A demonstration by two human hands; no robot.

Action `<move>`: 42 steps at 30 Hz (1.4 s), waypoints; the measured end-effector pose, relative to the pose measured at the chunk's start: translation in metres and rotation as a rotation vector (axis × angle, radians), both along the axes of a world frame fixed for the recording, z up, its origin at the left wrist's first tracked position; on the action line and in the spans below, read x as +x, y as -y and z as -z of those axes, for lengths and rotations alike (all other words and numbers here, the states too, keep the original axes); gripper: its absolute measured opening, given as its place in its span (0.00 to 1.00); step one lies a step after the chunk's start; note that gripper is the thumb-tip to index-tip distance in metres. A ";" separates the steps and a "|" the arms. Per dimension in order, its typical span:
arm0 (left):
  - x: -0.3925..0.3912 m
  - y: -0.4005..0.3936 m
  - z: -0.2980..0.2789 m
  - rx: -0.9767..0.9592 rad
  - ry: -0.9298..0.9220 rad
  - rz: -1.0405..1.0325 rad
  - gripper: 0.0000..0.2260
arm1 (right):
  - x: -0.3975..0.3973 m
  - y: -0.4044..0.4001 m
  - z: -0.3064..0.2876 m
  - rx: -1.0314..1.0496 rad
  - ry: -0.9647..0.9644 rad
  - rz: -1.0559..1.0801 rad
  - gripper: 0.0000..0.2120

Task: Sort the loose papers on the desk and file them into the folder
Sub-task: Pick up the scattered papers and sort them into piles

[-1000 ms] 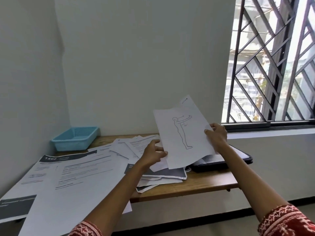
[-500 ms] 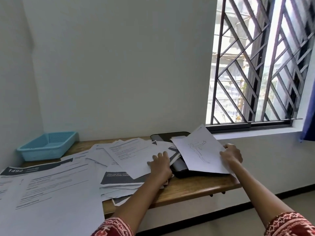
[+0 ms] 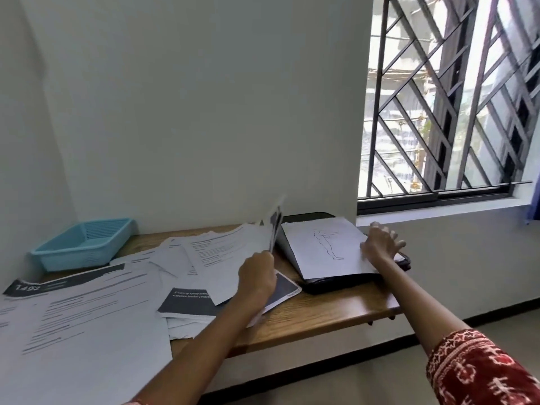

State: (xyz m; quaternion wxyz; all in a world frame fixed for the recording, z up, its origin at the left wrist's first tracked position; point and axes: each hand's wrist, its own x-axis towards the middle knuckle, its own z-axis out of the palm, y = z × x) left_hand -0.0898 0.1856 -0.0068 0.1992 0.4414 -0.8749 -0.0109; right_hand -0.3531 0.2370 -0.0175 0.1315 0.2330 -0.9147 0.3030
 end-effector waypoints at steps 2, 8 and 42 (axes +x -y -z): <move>-0.002 -0.007 0.013 -0.008 0.128 0.058 0.11 | 0.013 0.009 -0.003 -0.113 -0.066 -0.115 0.17; -0.001 -0.014 0.019 0.133 0.172 0.173 0.22 | 0.053 0.029 -0.027 -0.193 0.164 -0.578 0.09; 0.098 0.052 0.036 0.428 -0.495 -0.234 0.23 | 0.132 0.065 -0.017 -0.408 0.051 -0.379 0.11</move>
